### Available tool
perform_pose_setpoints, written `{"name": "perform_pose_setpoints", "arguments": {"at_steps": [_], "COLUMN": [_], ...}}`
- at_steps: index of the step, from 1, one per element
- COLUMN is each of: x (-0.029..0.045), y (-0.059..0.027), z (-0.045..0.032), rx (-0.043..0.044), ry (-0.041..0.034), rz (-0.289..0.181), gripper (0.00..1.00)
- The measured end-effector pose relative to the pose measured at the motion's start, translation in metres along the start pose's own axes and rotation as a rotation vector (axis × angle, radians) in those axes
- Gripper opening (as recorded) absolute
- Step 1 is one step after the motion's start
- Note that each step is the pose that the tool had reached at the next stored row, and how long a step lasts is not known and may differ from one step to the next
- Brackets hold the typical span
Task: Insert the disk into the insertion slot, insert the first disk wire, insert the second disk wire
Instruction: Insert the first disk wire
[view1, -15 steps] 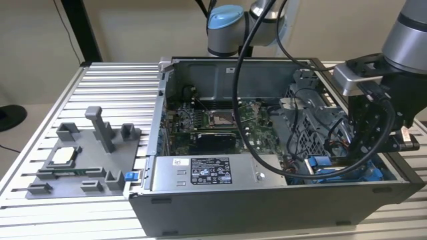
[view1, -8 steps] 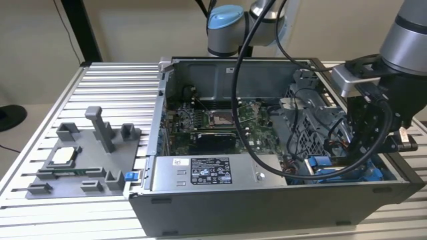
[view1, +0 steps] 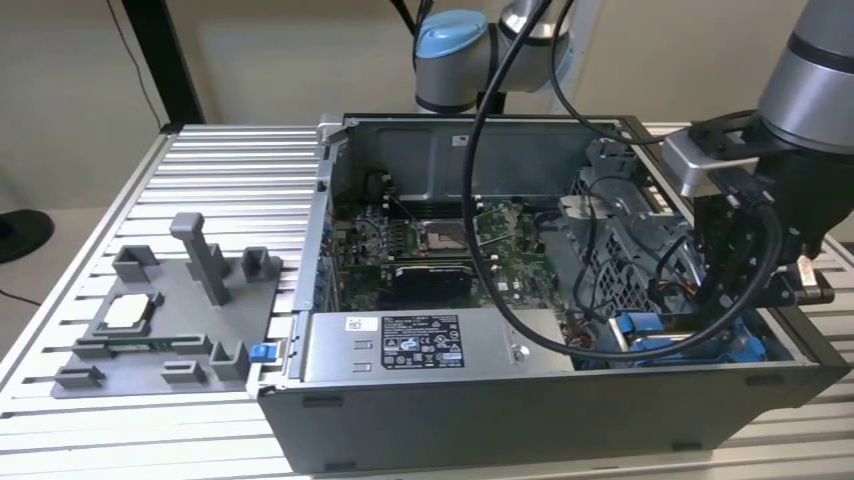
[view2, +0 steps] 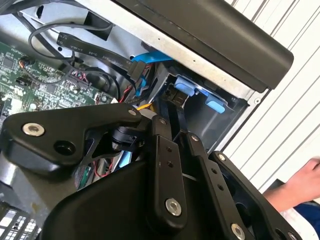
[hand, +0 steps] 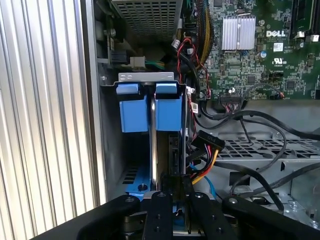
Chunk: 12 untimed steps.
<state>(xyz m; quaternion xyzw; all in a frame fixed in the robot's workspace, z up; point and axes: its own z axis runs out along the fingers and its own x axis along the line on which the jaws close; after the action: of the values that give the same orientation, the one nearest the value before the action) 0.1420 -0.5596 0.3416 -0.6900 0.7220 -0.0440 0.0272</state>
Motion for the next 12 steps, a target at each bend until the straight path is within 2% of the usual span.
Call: {"name": "perform_pose_setpoints", "arguments": {"at_steps": [12], "x": [-0.0008], "y": [0.0008], "z": [0.0026], "rx": [0.0003], "ry": [0.0004], "rz": [0.0], "gripper": [0.0]}}
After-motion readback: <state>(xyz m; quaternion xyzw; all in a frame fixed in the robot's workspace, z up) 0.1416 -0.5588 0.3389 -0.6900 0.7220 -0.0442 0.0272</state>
